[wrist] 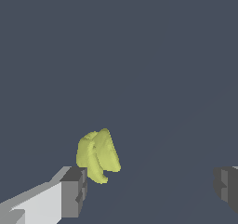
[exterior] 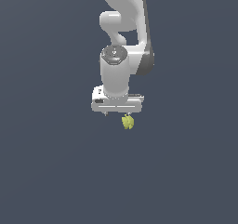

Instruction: Pick up the object and move it to a goal position.

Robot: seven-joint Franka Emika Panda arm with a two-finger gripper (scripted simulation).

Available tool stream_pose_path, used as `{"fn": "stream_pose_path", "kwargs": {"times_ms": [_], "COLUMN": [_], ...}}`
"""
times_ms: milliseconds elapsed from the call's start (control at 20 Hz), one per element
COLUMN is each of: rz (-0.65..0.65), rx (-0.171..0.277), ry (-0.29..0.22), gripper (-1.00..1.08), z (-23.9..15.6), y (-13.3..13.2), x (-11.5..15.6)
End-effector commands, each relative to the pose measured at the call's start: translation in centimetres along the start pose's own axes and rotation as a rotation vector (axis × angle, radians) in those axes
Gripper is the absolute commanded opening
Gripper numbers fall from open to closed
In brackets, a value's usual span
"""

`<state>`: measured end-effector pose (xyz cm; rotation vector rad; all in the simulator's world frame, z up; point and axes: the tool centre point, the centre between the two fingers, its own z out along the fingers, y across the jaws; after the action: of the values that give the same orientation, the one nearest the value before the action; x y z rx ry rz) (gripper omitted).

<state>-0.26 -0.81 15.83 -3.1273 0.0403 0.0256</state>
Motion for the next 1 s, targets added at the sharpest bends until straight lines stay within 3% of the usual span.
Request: {"fn": "stream_pose_path", "kwargs": {"times_ms": [0,550,950], "rz": [0.000,0.028,-0.027], "rx": [0.000,0.014,0.007], "ry": [0.000,-0.041,-0.031], "gripper": [1.00,1.00,1.00], "z": [0.0,1.0,1.9], "y": [0.0,1.9,0.7], "x": [0.0,-1.0,-1.2]}}
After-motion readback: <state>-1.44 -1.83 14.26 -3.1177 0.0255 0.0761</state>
